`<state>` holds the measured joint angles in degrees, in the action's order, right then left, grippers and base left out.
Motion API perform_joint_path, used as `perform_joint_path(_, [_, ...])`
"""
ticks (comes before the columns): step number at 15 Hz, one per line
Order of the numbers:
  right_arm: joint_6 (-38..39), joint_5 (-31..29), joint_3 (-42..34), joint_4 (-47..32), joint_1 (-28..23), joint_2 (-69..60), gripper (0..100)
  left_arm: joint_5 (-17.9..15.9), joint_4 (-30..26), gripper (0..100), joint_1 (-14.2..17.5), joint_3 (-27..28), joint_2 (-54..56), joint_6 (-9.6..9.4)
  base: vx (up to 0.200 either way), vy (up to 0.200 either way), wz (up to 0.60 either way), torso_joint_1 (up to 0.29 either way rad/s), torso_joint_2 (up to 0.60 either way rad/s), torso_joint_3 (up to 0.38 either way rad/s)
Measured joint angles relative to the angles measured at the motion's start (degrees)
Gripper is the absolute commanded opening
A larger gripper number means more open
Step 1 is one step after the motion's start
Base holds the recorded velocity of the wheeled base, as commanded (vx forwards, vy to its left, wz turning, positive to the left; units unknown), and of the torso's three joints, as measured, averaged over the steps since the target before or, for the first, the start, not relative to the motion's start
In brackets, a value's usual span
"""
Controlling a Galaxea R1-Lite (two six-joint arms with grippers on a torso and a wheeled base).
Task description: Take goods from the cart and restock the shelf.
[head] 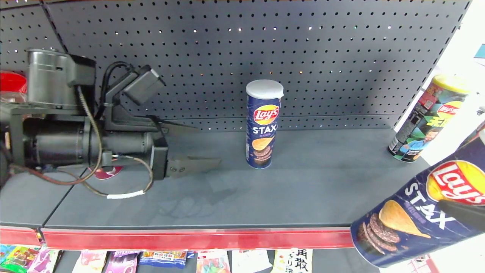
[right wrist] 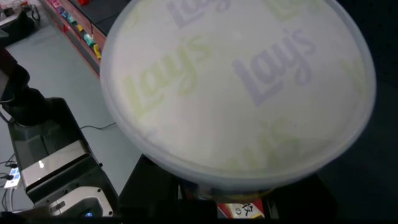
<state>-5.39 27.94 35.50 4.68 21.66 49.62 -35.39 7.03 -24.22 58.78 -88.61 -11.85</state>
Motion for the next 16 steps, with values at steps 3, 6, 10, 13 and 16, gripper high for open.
perform_joint_path(3, [0.8,0.0,0.0,0.0,0.0,0.0,0,0.5,1.6,100,-0.7,7.5,-7.0,-1.41,0.000,0.000,0.00,0.000,0.00,0.000])
perform_joint_path(6, [1.5,0.0,0.0,0.0,0.0,0.0,0,1.3,2.7,100,-0.8,13.1,-12.2,-1.43,0.000,0.000,0.00,0.000,0.00,0.000])
perform_joint_path(10, [1.6,0.1,0.0,0.0,0.0,0.1,0,1.3,4.5,100,-1.5,17.6,-16.3,-1.10,0.000,0.000,0.00,0.000,0.00,0.000])
perform_joint_path(13, [1.6,0.0,0.0,0.0,0.0,0.2,0,1.3,4.6,100,-2.7,20.8,-19.2,-0.90,0.000,0.000,0.00,0.000,0.00,0.000])
perform_joint_path(16, [1.6,0.0,0.0,0.0,0.0,0.2,0,1.0,4.6,100,-3.6,23.4,-21.6,-0.90,0.000,0.000,0.00,0.000,0.00,0.000])
